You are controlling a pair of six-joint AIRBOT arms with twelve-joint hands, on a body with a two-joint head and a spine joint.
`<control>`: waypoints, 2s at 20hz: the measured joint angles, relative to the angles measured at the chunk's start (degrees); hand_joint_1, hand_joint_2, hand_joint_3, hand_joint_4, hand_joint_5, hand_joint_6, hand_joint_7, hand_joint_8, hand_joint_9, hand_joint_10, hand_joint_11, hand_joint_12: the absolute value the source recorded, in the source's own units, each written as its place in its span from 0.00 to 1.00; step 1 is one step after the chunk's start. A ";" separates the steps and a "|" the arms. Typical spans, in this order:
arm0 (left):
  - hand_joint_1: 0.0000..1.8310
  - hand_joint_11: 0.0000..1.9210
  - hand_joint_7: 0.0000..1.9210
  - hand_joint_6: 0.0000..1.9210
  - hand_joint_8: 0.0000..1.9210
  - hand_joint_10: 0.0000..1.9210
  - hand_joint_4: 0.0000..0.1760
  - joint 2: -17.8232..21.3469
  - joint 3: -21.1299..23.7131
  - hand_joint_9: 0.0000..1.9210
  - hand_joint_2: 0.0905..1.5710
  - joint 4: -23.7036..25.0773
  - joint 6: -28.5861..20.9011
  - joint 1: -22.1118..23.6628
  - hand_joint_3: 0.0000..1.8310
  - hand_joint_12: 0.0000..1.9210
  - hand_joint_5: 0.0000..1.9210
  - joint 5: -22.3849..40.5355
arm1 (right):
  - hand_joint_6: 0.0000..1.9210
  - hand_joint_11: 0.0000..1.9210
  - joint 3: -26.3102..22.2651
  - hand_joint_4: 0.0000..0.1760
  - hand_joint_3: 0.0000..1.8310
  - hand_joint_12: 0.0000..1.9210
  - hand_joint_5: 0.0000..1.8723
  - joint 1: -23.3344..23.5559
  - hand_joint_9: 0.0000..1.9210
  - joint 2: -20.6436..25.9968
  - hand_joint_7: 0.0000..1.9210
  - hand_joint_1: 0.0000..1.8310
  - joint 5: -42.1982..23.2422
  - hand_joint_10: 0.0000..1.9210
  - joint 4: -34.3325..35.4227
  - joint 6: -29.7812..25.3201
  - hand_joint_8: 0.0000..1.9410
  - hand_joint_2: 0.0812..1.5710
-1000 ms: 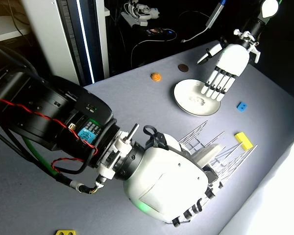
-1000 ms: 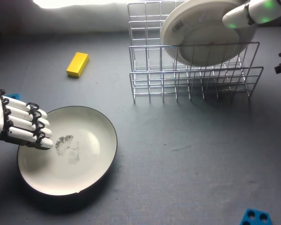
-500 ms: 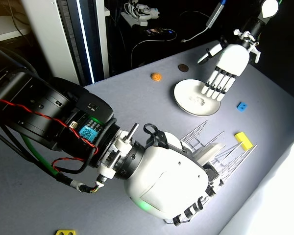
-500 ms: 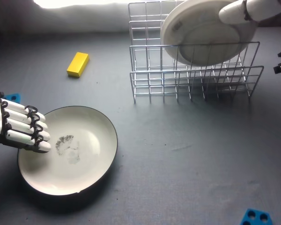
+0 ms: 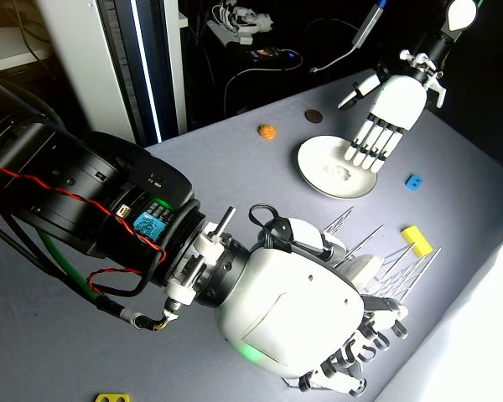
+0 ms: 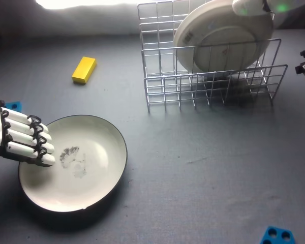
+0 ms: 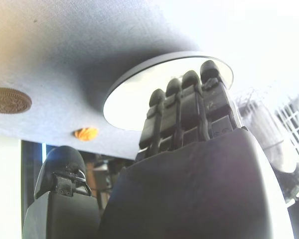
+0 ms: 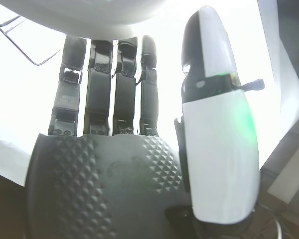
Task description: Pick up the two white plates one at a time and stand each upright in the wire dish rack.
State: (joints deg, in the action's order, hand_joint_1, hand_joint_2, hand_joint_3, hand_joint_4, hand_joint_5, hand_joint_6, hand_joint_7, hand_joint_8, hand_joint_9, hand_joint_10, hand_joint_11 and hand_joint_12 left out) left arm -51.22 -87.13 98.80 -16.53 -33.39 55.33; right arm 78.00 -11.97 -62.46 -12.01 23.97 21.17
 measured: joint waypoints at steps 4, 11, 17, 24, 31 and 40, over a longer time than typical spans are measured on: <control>0.00 0.00 0.02 0.00 0.00 0.00 0.00 0.00 0.00 0.00 0.70 -0.02 0.00 -0.48 0.00 0.02 0.02 0.02 | 0.00 0.00 -0.46 0.00 0.00 0.22 0.11 1.11 0.07 0.46 0.09 0.46 -0.22 0.00 -0.02 -0.61 0.00 0.64; 0.00 0.00 0.04 0.01 0.00 0.00 0.00 0.00 0.00 0.01 0.70 -0.26 0.02 -1.40 0.00 0.00 0.04 0.07 | 0.00 0.00 -3.67 0.00 0.00 0.00 0.00 3.93 0.00 2.54 0.00 0.21 0.20 0.00 -6.21 -0.90 0.00 0.64; 0.00 0.01 0.03 0.00 0.00 0.00 0.00 -0.48 -0.61 0.01 0.69 -0.90 -0.31 -2.89 0.00 0.01 0.03 0.83 | 0.00 0.00 -9.42 0.00 0.00 0.00 0.00 4.09 0.00 4.02 0.00 0.10 -3.72 0.00 -26.62 9.79 0.00 0.55; 0.00 0.00 0.00 0.00 0.00 0.00 0.00 -1.14 -1.51 0.00 0.68 -0.83 -1.70 -3.48 0.00 0.00 0.01 1.68 | 0.00 0.00 -20.28 0.00 0.00 0.00 0.00 1.29 0.00 3.61 0.00 0.08 -5.84 0.00 -37.16 34.64 0.00 0.51; 0.00 0.00 0.00 0.00 0.00 0.00 0.00 -1.14 -2.27 0.00 0.66 -0.04 -3.06 -0.72 0.00 0.00 0.00 2.38 | 0.00 0.00 -22.05 0.00 0.00 0.00 0.00 -1.62 0.00 0.50 0.00 0.11 -6.12 0.00 -42.45 39.08 0.00 0.52; 0.00 0.00 0.00 0.00 0.00 0.00 0.00 -1.07 -2.38 0.00 0.66 -0.22 -3.26 0.50 0.00 0.00 0.00 2.45 | 0.00 0.00 -23.32 0.00 0.01 0.00 0.00 -5.14 0.00 -2.27 0.00 0.30 -6.21 0.00 -51.45 43.21 0.00 0.55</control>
State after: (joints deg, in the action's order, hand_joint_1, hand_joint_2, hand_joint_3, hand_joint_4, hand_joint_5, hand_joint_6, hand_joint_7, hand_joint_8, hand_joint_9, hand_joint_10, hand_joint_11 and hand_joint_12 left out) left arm -52.29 -89.52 98.59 -19.79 -32.88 57.78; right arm 54.68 -17.10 -64.73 -18.22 -27.49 64.38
